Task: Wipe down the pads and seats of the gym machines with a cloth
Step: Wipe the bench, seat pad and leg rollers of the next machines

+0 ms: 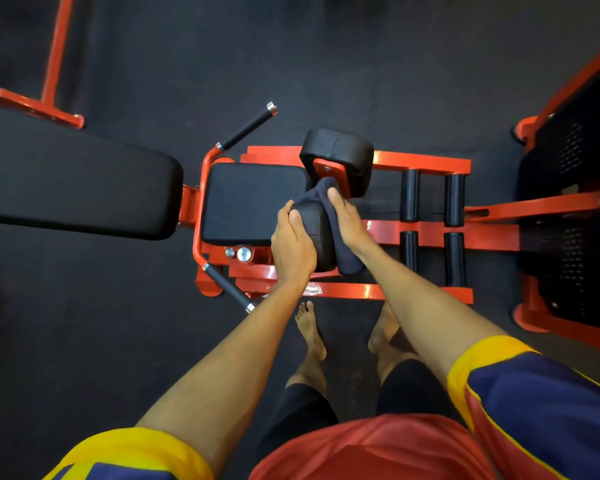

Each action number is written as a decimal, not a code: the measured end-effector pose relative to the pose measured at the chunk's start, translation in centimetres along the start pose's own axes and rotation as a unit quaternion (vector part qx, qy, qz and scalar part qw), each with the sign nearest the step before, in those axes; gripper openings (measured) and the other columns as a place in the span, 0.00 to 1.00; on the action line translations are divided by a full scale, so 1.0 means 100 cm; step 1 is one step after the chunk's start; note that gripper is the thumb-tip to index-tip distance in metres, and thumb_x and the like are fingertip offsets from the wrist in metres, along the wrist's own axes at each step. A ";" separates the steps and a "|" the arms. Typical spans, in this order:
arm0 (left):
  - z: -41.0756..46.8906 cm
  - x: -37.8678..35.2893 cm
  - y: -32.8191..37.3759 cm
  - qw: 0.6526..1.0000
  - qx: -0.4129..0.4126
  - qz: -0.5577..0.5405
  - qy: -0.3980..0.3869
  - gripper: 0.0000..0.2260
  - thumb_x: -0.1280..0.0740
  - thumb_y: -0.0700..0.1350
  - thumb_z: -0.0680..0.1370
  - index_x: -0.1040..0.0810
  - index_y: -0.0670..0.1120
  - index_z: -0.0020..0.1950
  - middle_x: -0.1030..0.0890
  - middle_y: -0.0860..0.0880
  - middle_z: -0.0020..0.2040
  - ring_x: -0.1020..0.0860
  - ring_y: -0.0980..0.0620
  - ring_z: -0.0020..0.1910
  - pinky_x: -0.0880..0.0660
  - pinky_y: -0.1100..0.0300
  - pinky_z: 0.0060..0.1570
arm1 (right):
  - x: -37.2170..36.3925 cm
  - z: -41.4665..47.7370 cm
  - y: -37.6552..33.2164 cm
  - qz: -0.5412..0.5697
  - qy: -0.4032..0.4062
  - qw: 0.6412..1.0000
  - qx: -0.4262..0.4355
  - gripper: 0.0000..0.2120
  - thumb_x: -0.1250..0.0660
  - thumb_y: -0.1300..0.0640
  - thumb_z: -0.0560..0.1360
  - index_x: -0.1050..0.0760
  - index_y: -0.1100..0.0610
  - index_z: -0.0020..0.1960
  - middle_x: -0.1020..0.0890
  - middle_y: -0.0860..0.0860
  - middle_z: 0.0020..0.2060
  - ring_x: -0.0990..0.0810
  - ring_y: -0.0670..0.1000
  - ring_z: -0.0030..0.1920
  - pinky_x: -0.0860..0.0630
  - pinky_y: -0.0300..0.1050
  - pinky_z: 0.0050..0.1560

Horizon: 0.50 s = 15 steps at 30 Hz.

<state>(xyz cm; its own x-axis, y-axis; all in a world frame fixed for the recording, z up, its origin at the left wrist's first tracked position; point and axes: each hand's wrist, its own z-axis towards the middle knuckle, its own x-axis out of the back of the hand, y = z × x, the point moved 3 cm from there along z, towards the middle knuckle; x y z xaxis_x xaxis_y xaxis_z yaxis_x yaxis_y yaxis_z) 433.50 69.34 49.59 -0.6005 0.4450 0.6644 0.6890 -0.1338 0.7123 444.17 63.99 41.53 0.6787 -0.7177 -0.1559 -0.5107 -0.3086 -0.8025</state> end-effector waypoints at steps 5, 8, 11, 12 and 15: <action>-0.002 -0.001 0.000 1.000 0.005 0.002 0.007 0.20 0.50 0.50 0.87 0.31 0.45 0.76 0.24 0.47 0.70 0.27 0.49 0.69 0.31 0.53 0.69 | -0.003 -0.002 0.006 0.034 0.062 0.996 -0.057 0.31 0.39 0.31 0.77 0.23 0.53 0.70 0.18 0.54 0.64 0.22 0.54 0.66 0.30 0.57 0.73; -0.004 -0.002 0.000 1.000 0.010 -0.001 0.007 0.21 0.50 0.51 0.87 0.32 0.47 0.76 0.24 0.48 0.71 0.27 0.50 0.69 0.30 0.51 0.70 | -0.010 -0.031 -0.011 0.048 0.086 0.995 0.011 0.25 0.38 0.35 0.80 0.25 0.51 0.68 0.19 0.50 0.64 0.22 0.49 0.66 0.28 0.49 0.70; -0.003 -0.004 -0.001 1.000 0.022 -0.010 0.005 0.21 0.51 0.53 0.86 0.32 0.48 0.76 0.25 0.47 0.71 0.27 0.49 0.70 0.30 0.49 0.70 | -0.014 -0.045 -0.003 0.041 0.098 0.991 0.076 0.22 0.37 0.35 0.79 0.29 0.44 0.68 0.23 0.46 0.68 0.26 0.45 0.69 0.30 0.41 0.70; -0.003 -0.004 -0.001 1.000 0.022 -0.012 0.008 0.21 0.51 0.53 0.86 0.32 0.47 0.76 0.24 0.46 0.71 0.27 0.49 0.70 0.29 0.48 0.69 | -0.013 -0.044 0.003 0.037 0.101 0.991 0.076 0.27 0.36 0.31 0.76 0.29 0.44 0.69 0.23 0.46 0.68 0.26 0.45 0.70 0.30 0.42 0.71; -0.010 -0.006 -0.001 0.999 0.033 -0.018 0.039 0.22 0.51 0.53 0.86 0.31 0.47 0.76 0.23 0.45 0.68 0.25 0.47 0.67 0.28 0.48 0.68 | -0.003 -0.024 0.031 0.033 0.079 0.996 -0.026 0.45 0.39 0.21 0.69 0.27 0.53 0.72 0.21 0.51 0.67 0.25 0.52 0.70 0.31 0.54 0.74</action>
<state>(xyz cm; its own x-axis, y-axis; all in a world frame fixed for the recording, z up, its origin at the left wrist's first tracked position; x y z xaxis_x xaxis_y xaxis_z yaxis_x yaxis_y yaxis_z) 433.43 68.20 49.36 -0.6535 0.3784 0.6555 0.6895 -0.0595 0.7218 441.11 61.76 40.43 0.5530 -0.8256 -0.1121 -0.5812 -0.2859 -0.7619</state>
